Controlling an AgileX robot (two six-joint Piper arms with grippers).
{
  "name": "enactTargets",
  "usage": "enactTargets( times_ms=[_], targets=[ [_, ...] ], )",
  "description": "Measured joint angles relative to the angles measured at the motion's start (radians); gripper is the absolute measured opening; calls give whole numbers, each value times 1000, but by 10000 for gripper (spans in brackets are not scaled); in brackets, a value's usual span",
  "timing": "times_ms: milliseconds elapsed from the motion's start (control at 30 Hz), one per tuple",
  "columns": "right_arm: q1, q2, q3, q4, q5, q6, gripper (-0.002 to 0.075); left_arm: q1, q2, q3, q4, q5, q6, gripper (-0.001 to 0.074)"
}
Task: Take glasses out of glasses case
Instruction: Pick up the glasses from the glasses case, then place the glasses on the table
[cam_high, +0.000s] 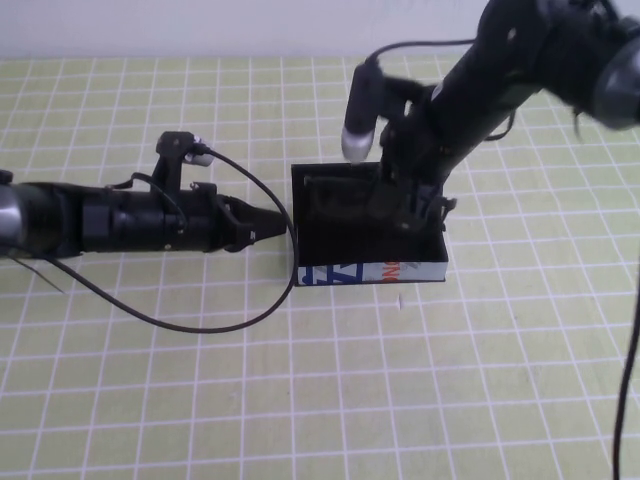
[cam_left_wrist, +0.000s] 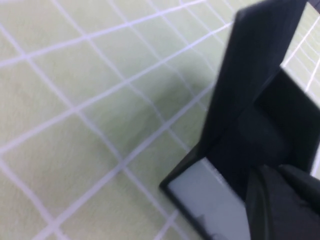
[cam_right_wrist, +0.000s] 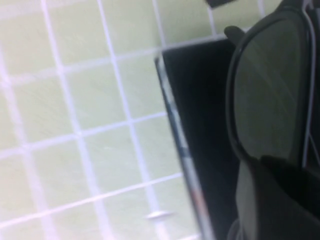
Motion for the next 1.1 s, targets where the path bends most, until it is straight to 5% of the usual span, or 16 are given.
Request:
enactTargets(
  times_ms=[267,533,933,1100],
  targets=[
    [-52,-214,156,-30,79,423,54,0,-95,0,54,-1,-42,-4],
    [-178,-469,672,12,-251,735,54,0,-121,0,73,-1,-52,-4],
    [-180,-475,1017,152,-513,816,61,0,-121,0,84,-1,-84,-4],
    [-180,-460,1019,162,-526,804,175,0,-121,0,86,5,-86,-4]
  ],
)
